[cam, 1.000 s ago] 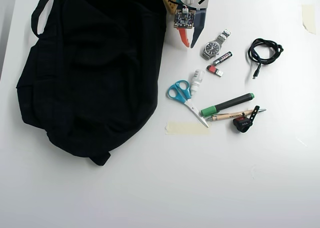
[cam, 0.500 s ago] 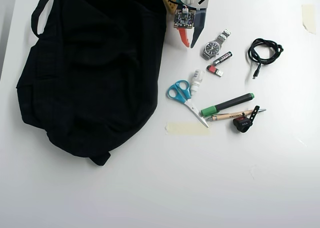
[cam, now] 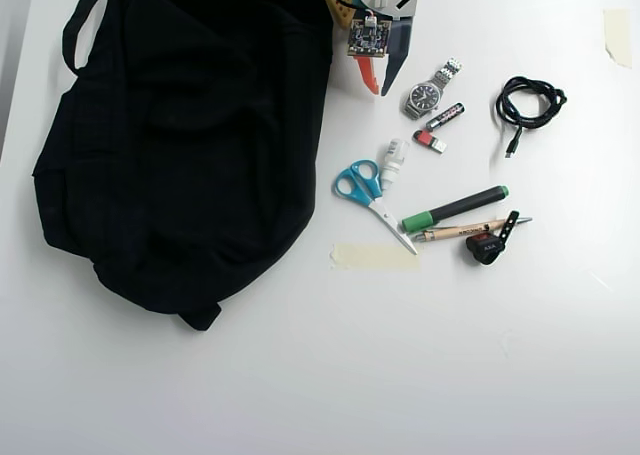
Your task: Put the usbc cable into the black bag
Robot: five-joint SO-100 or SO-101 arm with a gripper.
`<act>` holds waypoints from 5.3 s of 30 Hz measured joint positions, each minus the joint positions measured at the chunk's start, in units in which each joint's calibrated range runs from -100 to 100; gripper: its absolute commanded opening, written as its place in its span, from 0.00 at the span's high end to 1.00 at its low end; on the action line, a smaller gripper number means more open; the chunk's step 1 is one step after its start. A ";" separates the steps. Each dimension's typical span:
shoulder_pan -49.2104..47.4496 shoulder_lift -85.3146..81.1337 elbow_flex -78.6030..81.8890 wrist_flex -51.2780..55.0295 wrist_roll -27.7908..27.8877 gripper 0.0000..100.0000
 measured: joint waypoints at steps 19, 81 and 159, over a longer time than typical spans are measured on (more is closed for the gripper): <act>-7.71 0.00 -6.06 -32.89 -0.10 0.97; -37.72 87.91 -64.16 -27.52 3.61 0.97; -43.96 97.16 -67.24 -12.19 -4.79 0.61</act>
